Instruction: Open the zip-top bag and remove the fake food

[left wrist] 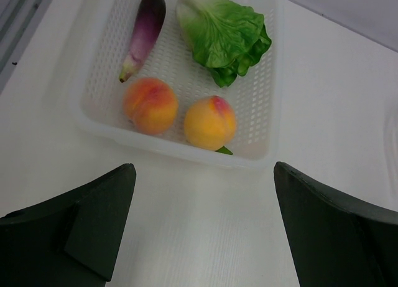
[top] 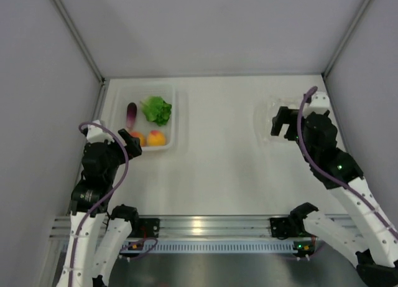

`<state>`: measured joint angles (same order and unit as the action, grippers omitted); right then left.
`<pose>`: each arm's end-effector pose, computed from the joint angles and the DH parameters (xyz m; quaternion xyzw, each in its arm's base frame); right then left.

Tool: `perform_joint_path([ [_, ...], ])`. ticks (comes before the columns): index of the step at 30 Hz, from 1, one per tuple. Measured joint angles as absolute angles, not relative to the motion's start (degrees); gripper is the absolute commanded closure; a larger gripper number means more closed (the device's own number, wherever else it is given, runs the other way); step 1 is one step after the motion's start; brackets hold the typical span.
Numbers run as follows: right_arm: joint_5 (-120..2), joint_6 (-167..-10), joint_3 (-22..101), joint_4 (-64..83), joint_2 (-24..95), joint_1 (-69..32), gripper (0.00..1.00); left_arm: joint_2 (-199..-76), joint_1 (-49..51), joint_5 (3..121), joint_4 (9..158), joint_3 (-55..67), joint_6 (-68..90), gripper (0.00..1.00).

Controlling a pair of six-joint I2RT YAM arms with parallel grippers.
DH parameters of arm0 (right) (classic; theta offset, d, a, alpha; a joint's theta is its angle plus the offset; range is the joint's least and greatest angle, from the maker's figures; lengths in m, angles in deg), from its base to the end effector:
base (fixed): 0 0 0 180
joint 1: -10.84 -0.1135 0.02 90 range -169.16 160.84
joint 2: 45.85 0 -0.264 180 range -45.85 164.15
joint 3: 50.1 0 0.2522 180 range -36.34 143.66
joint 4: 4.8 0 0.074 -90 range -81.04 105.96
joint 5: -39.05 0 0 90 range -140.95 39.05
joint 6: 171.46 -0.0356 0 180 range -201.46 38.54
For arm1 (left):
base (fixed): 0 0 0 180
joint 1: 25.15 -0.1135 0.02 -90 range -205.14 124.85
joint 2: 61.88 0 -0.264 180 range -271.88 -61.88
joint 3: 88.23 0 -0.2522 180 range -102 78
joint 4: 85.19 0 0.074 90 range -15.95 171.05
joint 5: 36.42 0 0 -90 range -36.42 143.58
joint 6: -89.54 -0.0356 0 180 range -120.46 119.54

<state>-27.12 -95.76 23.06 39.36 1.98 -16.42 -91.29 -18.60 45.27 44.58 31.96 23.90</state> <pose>0.1591 0.0658 0.3827 0.0296 0.8042 0.0450 0.5919 0.1102 -0.0075 0.3337 -0.1675 0.7999 -0.0956 0.5684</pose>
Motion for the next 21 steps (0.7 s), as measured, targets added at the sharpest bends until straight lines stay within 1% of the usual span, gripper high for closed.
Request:
perform_joint_path([
  [3,-26.2,-95.6,20.7,42.5,-5.1,-16.4,0.01,-91.4,-19.4,45.1,44.6,32.0,23.6,0.02],
  [10,-24.8,-94.3,21.4,50.8,-16.9,-16.4,0.00,-91.2,-19.5,45.3,44.6,32.5,23.4,0.02],
  [18,-26.0,-91.5,21.2,52.3,-23.7,-16.4,0.01,-85.8,-19.5,47.3,44.6,32.9,23.1,0.02],
  [21,-26.7,-91.5,20.6,52.5,-24.3,-16.4,0.01,-82.7,-19.5,46.6,44.5,34.0,23.2,0.02],
])
